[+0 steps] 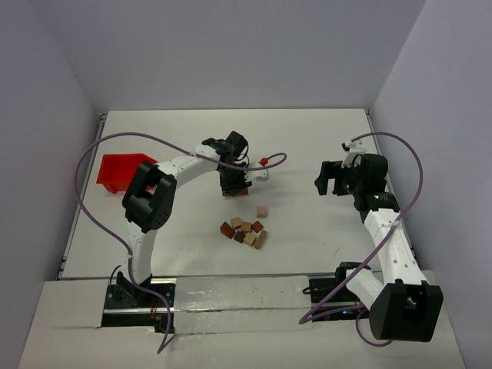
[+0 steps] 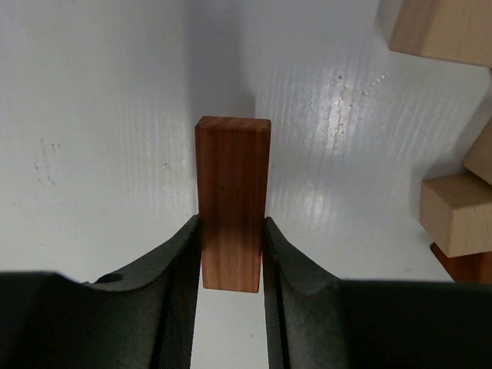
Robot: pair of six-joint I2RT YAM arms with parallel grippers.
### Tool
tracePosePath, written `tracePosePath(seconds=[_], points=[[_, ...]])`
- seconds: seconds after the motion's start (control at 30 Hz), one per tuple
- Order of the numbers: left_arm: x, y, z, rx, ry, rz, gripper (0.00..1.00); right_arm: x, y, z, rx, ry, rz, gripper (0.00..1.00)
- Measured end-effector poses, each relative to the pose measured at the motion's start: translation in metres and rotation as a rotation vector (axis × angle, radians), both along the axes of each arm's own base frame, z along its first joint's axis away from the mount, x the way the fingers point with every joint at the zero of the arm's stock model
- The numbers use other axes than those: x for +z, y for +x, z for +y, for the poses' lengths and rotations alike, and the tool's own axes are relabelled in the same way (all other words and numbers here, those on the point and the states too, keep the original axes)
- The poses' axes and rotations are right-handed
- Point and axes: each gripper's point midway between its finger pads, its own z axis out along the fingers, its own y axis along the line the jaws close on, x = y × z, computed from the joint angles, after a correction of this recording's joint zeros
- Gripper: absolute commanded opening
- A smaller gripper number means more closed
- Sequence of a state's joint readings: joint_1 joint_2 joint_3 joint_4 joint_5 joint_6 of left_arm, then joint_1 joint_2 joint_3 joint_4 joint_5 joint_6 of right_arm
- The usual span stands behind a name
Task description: Build the wood block tower
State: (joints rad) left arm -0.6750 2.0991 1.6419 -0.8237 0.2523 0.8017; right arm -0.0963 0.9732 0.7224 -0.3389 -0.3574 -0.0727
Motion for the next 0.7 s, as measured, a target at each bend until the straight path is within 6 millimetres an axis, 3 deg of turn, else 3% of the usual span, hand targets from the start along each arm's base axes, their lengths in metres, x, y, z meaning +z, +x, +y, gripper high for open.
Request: tracePosePath(seconds=[0.3, 0.63, 0.7], points=[[-0.019, 0.001, 0.0, -0.02, 0.024, 0.02, 0.13, 0.001, 0.0, 0.0, 0.001, 0.001, 0.0, 1.0], [-0.019, 0.008, -0.006, -0.02, 0.015, 0.009, 0.2, 0.0, 0.001, 0.0, 0.003, 0.002, 0.009, 1.0], [-0.019, 0.009, -0.006, -0.02, 0.015, 0.009, 0.25, 0.0, 0.001, 0.0, 0.003, 0.002, 0.01, 1.0]])
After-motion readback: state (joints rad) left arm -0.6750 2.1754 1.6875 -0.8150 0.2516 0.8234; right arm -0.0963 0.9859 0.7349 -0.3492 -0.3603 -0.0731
